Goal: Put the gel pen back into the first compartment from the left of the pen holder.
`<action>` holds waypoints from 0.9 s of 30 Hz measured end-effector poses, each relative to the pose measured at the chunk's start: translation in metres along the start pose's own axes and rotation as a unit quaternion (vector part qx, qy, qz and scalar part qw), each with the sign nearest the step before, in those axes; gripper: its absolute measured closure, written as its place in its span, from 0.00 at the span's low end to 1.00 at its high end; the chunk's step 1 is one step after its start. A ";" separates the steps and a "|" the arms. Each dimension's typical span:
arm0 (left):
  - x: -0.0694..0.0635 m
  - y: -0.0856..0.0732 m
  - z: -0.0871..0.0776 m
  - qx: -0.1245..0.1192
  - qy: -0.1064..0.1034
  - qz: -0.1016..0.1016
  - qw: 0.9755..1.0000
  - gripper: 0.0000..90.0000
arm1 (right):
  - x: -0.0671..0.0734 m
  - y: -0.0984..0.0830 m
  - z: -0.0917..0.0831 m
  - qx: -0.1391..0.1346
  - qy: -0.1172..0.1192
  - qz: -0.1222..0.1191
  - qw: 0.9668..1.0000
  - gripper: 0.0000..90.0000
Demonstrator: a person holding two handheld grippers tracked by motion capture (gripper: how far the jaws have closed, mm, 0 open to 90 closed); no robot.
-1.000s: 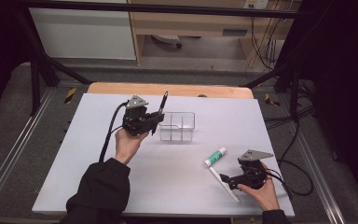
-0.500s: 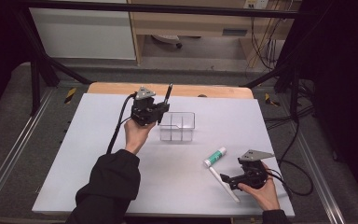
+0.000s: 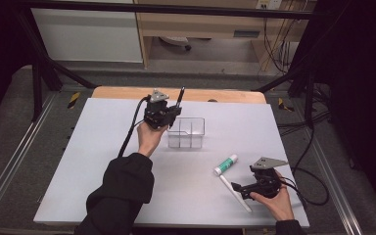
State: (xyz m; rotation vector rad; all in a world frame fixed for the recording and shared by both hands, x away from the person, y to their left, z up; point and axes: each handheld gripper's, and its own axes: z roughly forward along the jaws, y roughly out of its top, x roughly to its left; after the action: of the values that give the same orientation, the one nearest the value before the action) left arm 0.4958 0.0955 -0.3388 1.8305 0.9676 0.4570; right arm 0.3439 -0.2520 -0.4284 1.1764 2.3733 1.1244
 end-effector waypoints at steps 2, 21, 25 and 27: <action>0.002 -0.002 0.004 0.002 0.000 -0.001 1.000 0.87 | 0.000 0.000 0.000 0.000 0.001 0.001 1.000 0.01; 0.002 -0.023 0.019 0.036 0.002 0.007 0.999 0.87 | 0.000 -0.001 0.002 0.004 0.004 -0.006 1.000 0.01; 0.005 -0.026 0.016 0.043 0.001 0.005 0.999 0.87 | 0.001 -0.001 0.003 0.005 0.003 -0.006 1.000 0.01; 0.005 -0.027 0.016 0.044 0.002 0.004 0.999 0.87 | 0.001 -0.001 0.003 0.005 0.002 -0.007 1.000 0.01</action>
State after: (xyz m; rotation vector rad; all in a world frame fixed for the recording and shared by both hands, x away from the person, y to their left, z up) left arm 0.4983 0.0955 -0.3709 1.9129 0.9972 0.4282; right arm 0.3448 -0.2501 -0.4311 1.1602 2.3901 1.1122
